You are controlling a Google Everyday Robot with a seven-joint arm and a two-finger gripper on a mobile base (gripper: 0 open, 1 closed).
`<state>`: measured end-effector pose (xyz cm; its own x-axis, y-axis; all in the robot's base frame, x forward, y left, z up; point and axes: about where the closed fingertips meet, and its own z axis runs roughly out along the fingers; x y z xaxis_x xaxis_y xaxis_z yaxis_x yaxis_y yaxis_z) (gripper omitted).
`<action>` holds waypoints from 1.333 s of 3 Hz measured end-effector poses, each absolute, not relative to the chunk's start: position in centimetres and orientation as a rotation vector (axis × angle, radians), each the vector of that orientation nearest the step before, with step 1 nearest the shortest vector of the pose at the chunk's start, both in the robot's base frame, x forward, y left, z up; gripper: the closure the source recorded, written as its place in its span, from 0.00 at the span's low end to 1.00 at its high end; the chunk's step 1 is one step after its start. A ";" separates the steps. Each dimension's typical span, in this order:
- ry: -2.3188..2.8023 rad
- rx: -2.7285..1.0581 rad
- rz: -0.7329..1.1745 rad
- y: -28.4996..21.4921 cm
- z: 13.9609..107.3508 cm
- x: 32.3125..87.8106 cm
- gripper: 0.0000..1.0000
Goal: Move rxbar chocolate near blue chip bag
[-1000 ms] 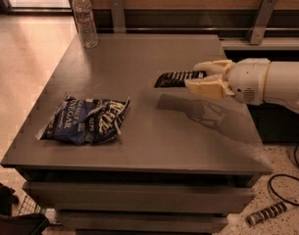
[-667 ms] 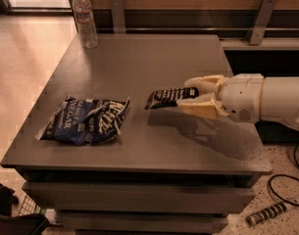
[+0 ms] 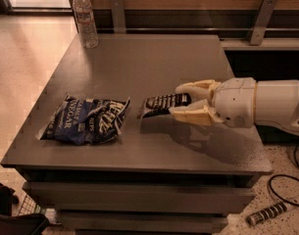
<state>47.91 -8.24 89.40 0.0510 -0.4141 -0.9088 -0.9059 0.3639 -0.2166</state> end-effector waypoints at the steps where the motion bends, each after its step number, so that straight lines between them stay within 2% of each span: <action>1: 1.550 -1.232 0.575 -8.0 89.5 47.9 0.51; 2: 1.547 -1.238 0.576 -7.7 89.5 47.8 0.20; 3: 1.546 -1.242 0.577 -7.5 89.6 47.7 0.00; 4: 1.545 -1.243 0.577 -7.5 89.6 47.7 0.00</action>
Offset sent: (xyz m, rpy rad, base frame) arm -0.0006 0.0023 0.0006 -0.0016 -0.0011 0.0043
